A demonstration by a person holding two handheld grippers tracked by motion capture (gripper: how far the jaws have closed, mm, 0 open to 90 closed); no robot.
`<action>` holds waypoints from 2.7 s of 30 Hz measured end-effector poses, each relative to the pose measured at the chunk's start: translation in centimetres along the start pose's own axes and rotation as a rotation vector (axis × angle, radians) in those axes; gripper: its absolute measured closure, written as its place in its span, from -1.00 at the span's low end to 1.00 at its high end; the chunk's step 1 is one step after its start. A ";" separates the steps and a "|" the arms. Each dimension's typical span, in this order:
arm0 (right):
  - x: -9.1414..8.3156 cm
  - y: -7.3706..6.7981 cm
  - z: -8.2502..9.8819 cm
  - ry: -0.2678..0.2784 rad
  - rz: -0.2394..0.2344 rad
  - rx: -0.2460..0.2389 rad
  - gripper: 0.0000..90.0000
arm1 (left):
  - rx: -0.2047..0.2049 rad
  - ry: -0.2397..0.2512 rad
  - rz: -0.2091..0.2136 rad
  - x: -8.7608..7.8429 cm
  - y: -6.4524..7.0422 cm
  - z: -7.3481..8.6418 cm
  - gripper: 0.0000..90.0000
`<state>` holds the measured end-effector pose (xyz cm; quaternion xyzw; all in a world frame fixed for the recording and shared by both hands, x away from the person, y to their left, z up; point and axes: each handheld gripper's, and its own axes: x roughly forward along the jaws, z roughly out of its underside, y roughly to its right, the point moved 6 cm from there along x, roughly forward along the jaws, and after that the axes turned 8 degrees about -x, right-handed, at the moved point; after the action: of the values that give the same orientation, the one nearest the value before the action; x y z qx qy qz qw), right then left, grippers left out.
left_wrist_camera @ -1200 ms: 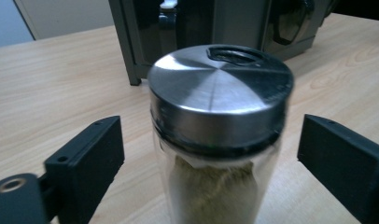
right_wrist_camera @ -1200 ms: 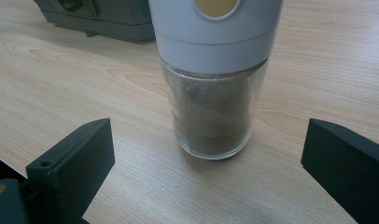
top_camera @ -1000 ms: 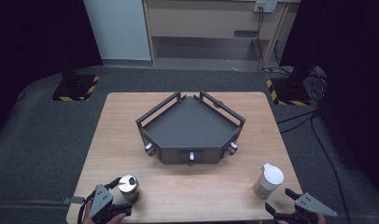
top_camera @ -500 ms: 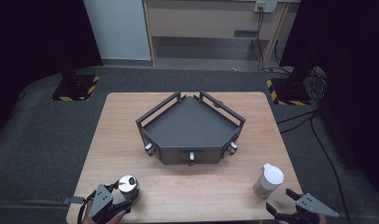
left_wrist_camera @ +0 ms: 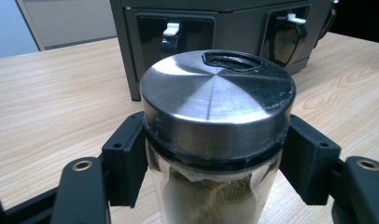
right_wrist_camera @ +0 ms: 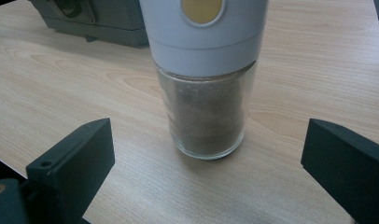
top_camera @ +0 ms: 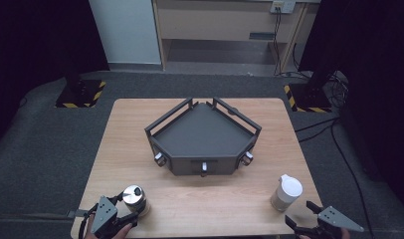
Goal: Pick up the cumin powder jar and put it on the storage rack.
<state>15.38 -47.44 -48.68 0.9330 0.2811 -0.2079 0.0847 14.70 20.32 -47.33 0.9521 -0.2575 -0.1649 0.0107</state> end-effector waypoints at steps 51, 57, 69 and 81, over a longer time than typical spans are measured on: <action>-0.2 0.2 -0.4 0.017 -0.011 -0.006 -0.93 | 0.110 0.026 0.068 2.2 1.8 -13.8 -0.32; -0.1 0.3 -0.3 0.017 -0.013 -0.005 -0.93 | 0.129 0.022 0.079 3.2 1.7 -15.2 -0.32; 0.2 0.0 -0.5 0.014 -0.024 -0.013 -0.93 | 0.125 0.021 0.119 6.5 1.0 -18.3 -0.32; 0.2 0.2 -0.5 0.014 -0.023 -0.011 -0.93 | 0.126 0.024 0.163 9.8 0.8 -19.2 -0.32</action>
<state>15.79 -47.41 -48.33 0.9307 0.2934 -0.2010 0.0854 28.36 13.55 -32.14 0.9287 -0.3436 -0.1353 -0.0327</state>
